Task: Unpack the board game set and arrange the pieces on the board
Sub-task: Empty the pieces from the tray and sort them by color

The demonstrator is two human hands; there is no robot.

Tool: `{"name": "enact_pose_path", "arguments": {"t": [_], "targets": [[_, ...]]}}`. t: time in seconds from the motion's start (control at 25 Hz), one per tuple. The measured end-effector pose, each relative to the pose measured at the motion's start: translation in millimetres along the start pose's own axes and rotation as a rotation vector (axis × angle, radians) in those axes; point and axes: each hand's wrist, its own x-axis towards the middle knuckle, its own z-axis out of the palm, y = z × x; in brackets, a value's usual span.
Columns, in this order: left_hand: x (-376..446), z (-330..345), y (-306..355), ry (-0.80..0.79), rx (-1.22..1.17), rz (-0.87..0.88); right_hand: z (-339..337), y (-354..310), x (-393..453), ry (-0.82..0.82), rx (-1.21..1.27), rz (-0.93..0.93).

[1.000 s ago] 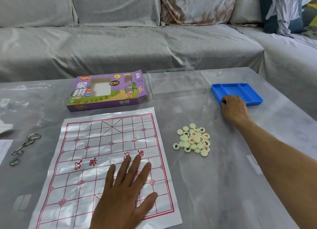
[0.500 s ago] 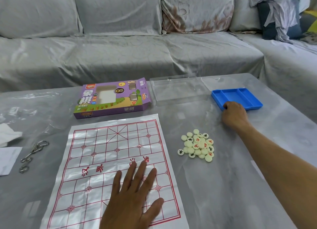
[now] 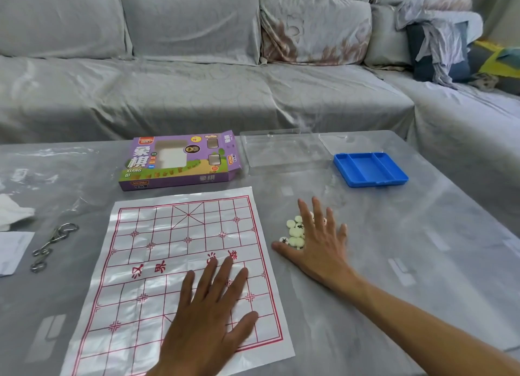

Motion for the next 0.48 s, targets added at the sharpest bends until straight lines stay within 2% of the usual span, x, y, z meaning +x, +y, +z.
{"name": "enact_pose_path", "arguments": {"t": [0.24,0.48], "targets": [[4.1,5.2,-2.5,-0.006,0.015,0.017,8.2,-1.4,54.7,0.110,0.017,0.127],[6.5,7.5,-3.8,-0.047,-0.021,0.029,0.4,14.7,83.4,0.186,0.046,0.101]]}}
